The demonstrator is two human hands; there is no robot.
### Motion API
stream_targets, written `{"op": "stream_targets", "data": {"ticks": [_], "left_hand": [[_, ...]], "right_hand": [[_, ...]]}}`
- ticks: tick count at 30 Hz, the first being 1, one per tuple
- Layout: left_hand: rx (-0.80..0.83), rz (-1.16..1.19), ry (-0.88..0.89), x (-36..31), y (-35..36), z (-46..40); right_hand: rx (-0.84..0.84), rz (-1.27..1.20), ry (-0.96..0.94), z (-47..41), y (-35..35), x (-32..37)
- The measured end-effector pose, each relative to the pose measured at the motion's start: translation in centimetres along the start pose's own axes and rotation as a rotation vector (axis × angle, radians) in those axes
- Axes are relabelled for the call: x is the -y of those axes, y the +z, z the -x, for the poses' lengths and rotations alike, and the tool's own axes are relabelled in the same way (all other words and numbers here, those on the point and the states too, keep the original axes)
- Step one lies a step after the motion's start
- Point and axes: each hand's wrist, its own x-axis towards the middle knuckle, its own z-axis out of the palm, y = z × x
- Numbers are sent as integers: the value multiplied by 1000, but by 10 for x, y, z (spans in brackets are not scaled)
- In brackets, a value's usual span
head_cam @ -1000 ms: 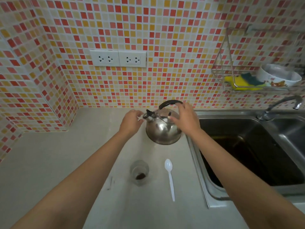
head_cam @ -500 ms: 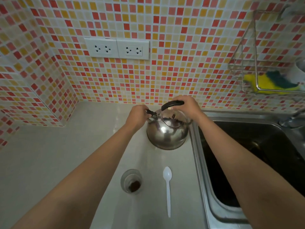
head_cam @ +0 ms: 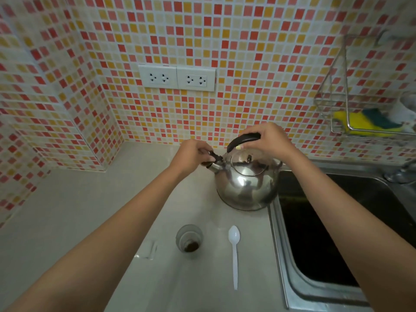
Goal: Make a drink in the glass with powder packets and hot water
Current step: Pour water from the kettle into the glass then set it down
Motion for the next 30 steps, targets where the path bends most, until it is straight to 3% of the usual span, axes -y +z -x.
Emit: {"op": "stream_targets", "data": {"ticks": [6, 17, 30], "left_hand": [[96, -126, 26, -20, -21, 46], [251, -254, -39, -12, -32, 120], [294, -304, -38, 1, -29, 154]], "right_hand": [[57, 136, -123, 38, -11, 46], [214, 313, -184, 92, 13, 97], [304, 465, -204, 113, 34, 123]]}}
